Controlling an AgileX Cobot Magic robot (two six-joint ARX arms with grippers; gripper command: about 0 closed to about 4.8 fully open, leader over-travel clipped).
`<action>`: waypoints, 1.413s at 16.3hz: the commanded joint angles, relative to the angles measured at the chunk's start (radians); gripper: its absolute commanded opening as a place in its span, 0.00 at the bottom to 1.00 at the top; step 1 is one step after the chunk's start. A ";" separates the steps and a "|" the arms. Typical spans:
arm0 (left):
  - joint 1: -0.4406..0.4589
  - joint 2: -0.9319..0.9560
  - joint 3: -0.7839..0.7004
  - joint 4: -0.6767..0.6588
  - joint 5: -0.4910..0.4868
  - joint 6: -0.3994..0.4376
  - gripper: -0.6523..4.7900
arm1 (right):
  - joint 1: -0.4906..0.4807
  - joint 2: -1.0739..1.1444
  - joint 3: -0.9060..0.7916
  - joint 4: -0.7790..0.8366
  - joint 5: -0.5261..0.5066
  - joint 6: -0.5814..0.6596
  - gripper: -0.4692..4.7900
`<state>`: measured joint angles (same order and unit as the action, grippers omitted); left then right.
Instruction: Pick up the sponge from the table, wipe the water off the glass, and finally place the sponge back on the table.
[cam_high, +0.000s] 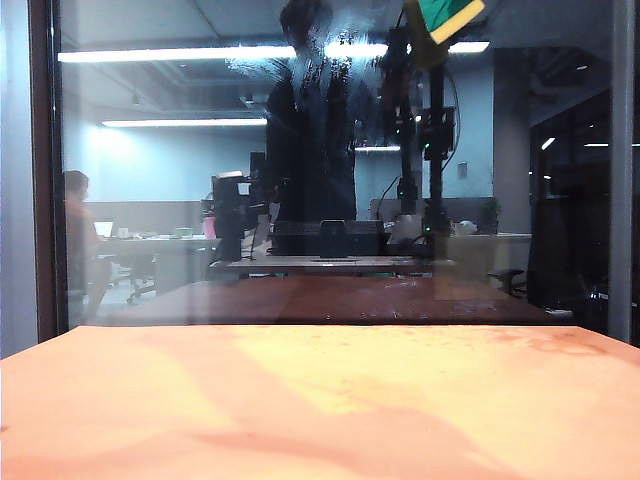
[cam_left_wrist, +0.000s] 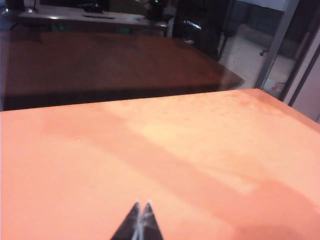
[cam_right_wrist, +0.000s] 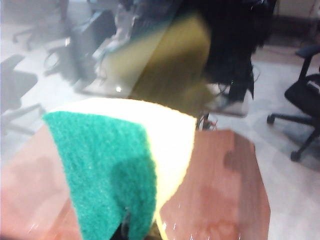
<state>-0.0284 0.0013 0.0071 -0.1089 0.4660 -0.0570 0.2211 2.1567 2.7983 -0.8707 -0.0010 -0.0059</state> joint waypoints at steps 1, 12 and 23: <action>0.000 0.001 0.003 0.013 -0.003 0.004 0.11 | -0.011 -0.035 0.000 -0.033 -0.001 0.005 0.08; -0.001 0.001 0.003 0.013 -0.021 0.004 0.11 | -0.051 -0.242 -0.290 -0.076 0.003 0.030 0.08; -0.001 0.001 0.003 0.013 -0.022 0.004 0.11 | -0.051 -0.758 -1.065 0.205 0.036 -0.016 0.08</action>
<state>-0.0284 0.0013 0.0071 -0.1089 0.4442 -0.0570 0.1699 1.4189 1.7645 -0.7048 0.0273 -0.0238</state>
